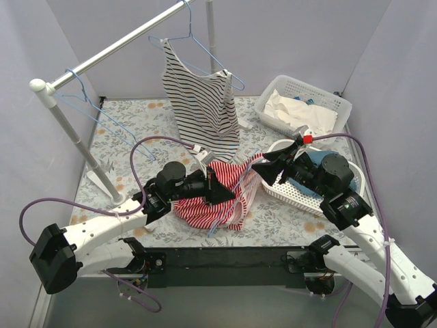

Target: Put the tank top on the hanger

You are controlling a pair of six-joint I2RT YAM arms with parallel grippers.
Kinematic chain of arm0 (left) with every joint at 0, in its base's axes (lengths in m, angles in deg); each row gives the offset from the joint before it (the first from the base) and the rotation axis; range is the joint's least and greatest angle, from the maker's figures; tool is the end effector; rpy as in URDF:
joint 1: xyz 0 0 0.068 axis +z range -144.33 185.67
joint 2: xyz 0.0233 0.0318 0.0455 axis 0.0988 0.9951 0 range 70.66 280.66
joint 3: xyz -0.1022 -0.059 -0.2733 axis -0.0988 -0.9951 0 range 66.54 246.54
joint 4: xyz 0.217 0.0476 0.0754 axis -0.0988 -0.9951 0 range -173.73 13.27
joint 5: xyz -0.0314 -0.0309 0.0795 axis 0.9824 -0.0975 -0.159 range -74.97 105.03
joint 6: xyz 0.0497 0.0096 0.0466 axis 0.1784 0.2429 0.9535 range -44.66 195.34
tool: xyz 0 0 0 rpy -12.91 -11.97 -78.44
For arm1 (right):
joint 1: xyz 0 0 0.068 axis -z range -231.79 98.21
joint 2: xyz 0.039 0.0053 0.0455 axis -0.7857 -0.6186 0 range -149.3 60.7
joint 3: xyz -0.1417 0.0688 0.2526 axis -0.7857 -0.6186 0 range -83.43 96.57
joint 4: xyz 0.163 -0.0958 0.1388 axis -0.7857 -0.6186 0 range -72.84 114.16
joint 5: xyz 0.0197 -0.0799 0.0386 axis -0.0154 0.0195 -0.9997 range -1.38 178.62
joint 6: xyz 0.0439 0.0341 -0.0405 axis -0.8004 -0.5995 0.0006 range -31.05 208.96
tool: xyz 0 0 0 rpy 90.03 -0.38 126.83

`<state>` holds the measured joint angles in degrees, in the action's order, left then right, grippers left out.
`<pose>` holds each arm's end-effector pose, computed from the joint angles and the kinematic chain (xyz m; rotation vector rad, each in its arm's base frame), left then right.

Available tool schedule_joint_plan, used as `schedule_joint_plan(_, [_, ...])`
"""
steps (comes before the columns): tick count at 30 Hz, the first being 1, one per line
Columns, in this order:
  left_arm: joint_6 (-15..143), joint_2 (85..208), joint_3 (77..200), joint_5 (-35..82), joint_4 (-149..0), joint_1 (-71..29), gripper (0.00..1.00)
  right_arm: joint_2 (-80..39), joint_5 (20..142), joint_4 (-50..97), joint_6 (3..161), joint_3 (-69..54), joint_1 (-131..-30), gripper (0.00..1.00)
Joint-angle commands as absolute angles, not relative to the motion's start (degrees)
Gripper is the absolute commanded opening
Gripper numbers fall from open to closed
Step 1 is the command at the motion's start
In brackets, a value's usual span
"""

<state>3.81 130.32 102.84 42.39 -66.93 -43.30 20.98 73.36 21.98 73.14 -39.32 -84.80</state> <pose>0.1225 -0.1796 0.3039 -0.0168 2.2493 -1.7773 0.1057 0.0861 0.3799 -0.4552 1.5341 0.8744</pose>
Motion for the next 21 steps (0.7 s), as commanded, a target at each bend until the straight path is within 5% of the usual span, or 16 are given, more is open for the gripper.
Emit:
schedule_joint_plan(1, [0.9, 131.39, 106.18, 40.43, -62.5, -43.46, 0.0, 20.8, 68.14, 28.81, 74.8, -40.8, -85.01, 0.68])
schedule_joint_plan(13, [-1.48, 133.15, 107.32, 40.7, -61.53, -43.55, 0.0, 14.47, 73.68, 30.4, 78.05, -38.7, -89.14, 0.67])
schedule_joint_plan(19, [-2.53, 133.33, 107.41, 40.87, -61.53, -43.46, 0.0, 11.22, 84.12, 31.36, 81.04, -38.17, -96.95, 0.59])
schedule_joint_plan(21, [-2.62, 133.42, 107.33, 40.96, -61.53, -43.46, 0.0, 10.61, 90.42, 31.8, 82.89, -37.91, -100.02, 0.49])
